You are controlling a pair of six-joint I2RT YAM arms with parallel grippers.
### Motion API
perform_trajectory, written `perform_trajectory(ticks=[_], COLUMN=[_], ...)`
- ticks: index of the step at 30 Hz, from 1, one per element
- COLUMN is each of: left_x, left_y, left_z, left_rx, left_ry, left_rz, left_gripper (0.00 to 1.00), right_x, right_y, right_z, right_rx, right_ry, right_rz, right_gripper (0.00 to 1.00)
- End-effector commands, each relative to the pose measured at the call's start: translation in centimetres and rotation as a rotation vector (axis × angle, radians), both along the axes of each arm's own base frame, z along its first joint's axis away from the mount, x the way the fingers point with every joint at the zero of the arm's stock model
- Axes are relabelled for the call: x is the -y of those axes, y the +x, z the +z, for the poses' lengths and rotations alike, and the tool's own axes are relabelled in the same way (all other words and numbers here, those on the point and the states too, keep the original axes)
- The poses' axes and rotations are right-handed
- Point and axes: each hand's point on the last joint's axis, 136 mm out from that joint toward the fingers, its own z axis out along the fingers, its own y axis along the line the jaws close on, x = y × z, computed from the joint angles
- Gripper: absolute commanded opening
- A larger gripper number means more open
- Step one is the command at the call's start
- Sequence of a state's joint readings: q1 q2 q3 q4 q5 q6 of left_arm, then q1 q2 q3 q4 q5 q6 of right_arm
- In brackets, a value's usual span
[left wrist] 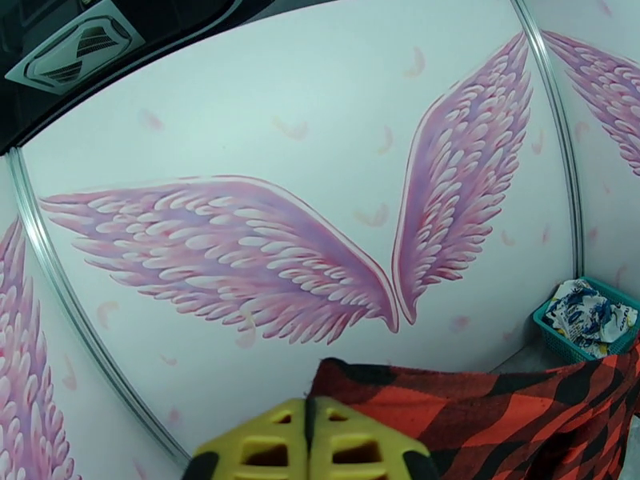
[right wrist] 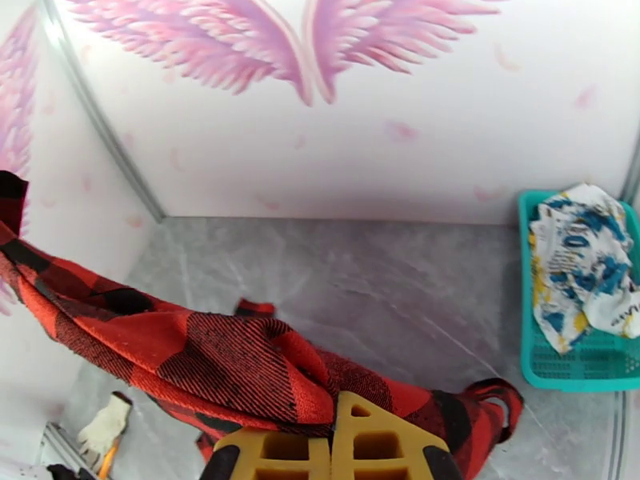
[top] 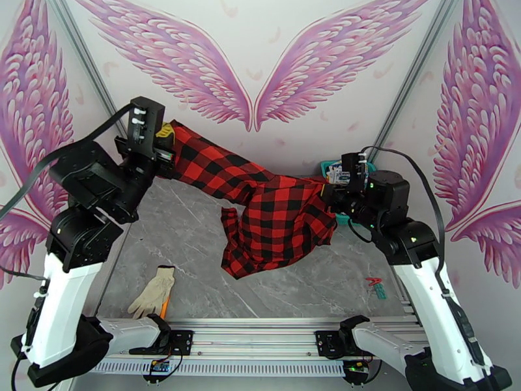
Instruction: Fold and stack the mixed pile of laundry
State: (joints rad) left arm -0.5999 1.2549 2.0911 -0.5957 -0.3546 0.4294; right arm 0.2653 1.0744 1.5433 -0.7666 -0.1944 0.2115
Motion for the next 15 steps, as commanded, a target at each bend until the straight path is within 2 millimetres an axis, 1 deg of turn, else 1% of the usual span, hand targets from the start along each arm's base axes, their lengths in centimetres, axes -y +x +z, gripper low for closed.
perform_trajectory(ticks=[1,3,4,6,8,10,13,15], left_x=[-3.6,-4.0,-4.1,-4.0,-3.9,-3.7,-3.8,-3.3], left_y=[-4.2,-4.8,-4.8,-4.1,-3.1,-1.4,2.8,7.4], left_z=[5.1,6.0,6.2,6.5,6.7,6.6,5.5,3.3], left_rx=[0.158,0.180,0.184,0.184,0.183,0.169,0.109,0.028], left_ry=[-0.015,-0.006,0.002,0.028,0.047,0.061,0.045,0.029], left_rz=[0.057,0.068,0.075,0.102,0.134,0.156,0.179,0.157], left_gripper=[0.00,0.00,0.00,0.00,0.00,0.00,0.00,0.00], right_x=[-3.5,-4.9,-5.2,-6.0,-6.3,-5.9,-4.3,-3.5], right_y=[-3.3,-4.9,-5.2,-6.0,-5.9,-4.0,1.0,4.3], right_z=[3.5,5.3,6.0,7.4,8.6,8.7,6.5,4.0], right_rx=[0.073,0.120,0.140,0.176,0.206,0.189,0.080,-0.011], right_ry=[0.071,0.103,0.119,0.151,0.173,0.168,0.111,0.079], right_rz=[0.246,0.349,0.377,0.438,0.461,0.392,0.195,0.097], right_gripper=[0.00,0.00,0.00,0.00,0.00,0.00,0.00,0.00])
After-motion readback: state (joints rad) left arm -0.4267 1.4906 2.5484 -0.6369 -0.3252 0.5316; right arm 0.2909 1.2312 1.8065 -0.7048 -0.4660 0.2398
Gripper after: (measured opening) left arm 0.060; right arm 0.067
